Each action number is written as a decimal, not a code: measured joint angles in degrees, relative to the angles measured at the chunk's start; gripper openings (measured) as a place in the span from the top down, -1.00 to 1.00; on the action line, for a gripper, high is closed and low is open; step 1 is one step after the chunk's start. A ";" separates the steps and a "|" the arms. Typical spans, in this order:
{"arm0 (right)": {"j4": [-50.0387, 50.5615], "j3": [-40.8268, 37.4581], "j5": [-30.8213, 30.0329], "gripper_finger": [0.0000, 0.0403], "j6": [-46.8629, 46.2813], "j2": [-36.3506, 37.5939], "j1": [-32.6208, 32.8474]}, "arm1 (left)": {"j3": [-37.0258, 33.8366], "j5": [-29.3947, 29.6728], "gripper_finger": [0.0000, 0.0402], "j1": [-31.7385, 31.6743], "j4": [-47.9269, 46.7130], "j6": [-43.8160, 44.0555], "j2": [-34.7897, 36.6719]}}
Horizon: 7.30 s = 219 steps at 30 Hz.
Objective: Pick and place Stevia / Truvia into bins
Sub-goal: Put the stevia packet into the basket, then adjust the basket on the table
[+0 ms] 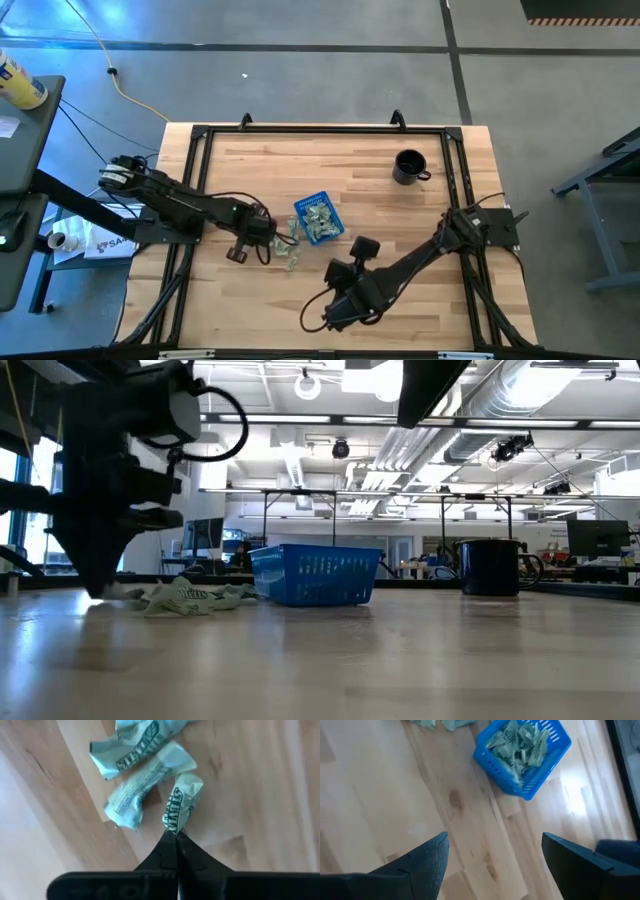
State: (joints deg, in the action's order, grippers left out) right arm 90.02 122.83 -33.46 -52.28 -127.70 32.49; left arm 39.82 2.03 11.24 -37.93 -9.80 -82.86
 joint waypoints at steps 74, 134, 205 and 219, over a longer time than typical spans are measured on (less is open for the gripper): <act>-5.44 -9.38 12.18 -0.52 -0.32 -0.42 1.77 | -1.61 -2.90 0.06 -7.54 17.01 0.69 -2.86; -1.54 -9.31 9.78 -0.52 -4.67 -0.35 3.57 | 11.59 0.08 0.71 -1.78 1.08 -18.01 -13.49; -61.53 -36.04 33.21 -0.52 21.69 27.46 -20.19 | -2.80 6.13 0.13 2.70 10.81 43.78 18.27; -61.69 -34.06 31.23 -0.52 17.59 42.62 -31.98 | -3.07 6.05 0.13 2.67 13.78 43.98 18.97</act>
State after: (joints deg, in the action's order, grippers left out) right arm 28.33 88.77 -2.23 -34.69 -85.08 0.51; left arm 36.75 8.08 13.91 -24.15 34.18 -63.90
